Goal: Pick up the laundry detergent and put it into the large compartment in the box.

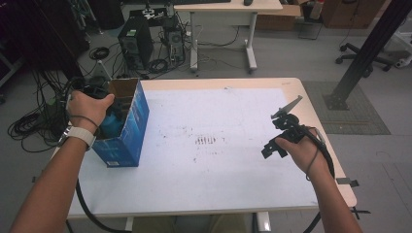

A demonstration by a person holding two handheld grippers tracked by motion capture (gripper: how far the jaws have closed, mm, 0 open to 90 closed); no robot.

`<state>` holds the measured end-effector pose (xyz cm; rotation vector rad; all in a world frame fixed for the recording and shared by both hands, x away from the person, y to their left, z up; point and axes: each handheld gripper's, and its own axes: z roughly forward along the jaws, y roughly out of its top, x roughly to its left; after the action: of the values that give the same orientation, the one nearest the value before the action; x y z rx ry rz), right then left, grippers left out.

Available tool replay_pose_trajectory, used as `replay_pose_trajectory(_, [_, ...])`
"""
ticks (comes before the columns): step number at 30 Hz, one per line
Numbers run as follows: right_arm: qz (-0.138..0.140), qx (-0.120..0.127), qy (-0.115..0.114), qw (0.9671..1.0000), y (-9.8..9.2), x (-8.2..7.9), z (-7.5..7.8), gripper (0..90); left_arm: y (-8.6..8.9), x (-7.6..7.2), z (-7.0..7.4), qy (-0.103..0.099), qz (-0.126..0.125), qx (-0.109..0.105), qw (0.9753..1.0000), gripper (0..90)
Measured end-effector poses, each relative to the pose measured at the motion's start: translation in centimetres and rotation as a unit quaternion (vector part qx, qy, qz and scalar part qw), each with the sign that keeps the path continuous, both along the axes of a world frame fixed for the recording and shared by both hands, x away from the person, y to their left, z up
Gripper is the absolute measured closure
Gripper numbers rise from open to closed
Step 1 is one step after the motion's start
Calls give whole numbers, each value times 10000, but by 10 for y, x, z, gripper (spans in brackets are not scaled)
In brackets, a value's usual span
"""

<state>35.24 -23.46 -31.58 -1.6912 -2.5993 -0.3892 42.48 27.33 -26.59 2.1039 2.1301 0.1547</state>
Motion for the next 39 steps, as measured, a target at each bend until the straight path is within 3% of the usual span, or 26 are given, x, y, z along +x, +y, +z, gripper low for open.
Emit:
replay_pose_trajectory(12, [3,-8,23,10000,2,1,0,92,0,0,-11,1,-22,-5,10000,375])
replay_pose_trajectory(39, [13,-18,41,10000,4,0,-1,92,3,0,-13,-33,-28,-57,10000,370])
